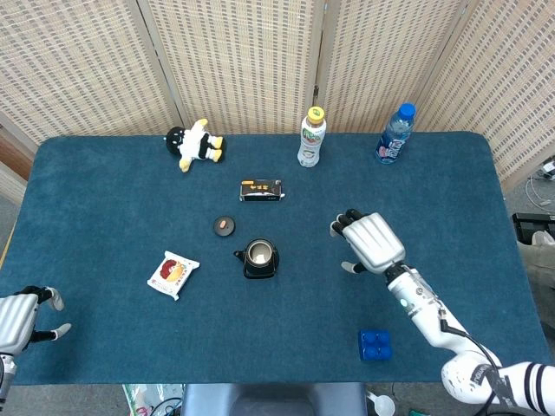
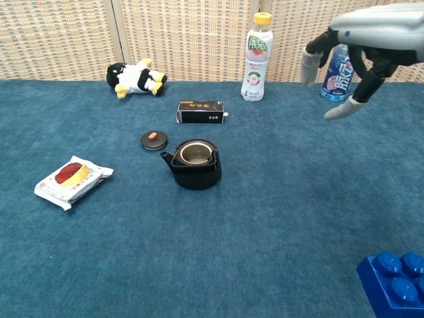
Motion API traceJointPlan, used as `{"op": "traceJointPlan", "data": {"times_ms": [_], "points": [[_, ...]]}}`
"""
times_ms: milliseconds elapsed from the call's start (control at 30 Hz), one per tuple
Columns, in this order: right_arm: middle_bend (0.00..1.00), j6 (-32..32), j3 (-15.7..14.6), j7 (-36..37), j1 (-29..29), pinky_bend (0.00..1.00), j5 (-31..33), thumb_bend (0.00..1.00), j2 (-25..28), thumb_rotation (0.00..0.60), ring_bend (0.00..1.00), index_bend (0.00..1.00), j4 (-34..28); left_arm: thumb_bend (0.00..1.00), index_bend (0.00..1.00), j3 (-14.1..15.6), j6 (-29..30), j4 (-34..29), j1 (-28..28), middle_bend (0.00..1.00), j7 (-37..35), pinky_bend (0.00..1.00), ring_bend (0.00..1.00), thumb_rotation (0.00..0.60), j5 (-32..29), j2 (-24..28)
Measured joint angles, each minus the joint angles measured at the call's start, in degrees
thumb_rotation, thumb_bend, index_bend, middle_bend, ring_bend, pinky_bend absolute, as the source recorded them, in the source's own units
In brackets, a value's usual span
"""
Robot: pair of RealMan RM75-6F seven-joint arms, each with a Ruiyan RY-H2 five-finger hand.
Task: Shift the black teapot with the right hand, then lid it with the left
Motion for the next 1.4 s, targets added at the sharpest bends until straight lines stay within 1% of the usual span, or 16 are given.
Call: {"op": "traceJointPlan", "data": {"times_ms": [300, 600, 1167, 1400], "points": [[0.36, -2.8, 0.6, -5.5, 8.8, 0.56, 9.3, 0.08, -4.9, 0.6, 0.26, 0.4, 1.0, 0.11, 0.57, -0.2, 0.7, -0.2, 0.3, 0.53, -1.0, 0.48, 0.38, 0.6, 0.1, 0.6], [0.36, -3.7, -0.2, -8.4, 16.0, 0.56, 15.9, 0.08, -10.0, 0.6, 0.26, 0.4, 3.8, 0.11, 0.57, -0.6, 1.7, -0.3, 0.8, 0.53, -2.5, 0.48, 0.38, 0.6, 0.2, 1.5], [0.38, -8.2, -2.9, -6.6, 26.0, 0.56, 24.2, 0.08, -19.2, 0.6, 0.28, 0.4, 13.4, 0.11, 0.59, -1.2, 3.0, -0.5, 1.8, 0.53, -5.3, 0.48, 0.38, 0.6, -0.4, 3.3], [0.43, -8.7, -3.9, -4.4, 27.8, 0.56, 24.4, 0.08, -21.5, 0.6, 0.31, 0.4, 15.7, 0.11, 0.59, -1.4, 3.1, -0.4, 2.0, 0.53, -6.2, 0.48, 0.38, 0.6, -0.4, 3.7]]}}
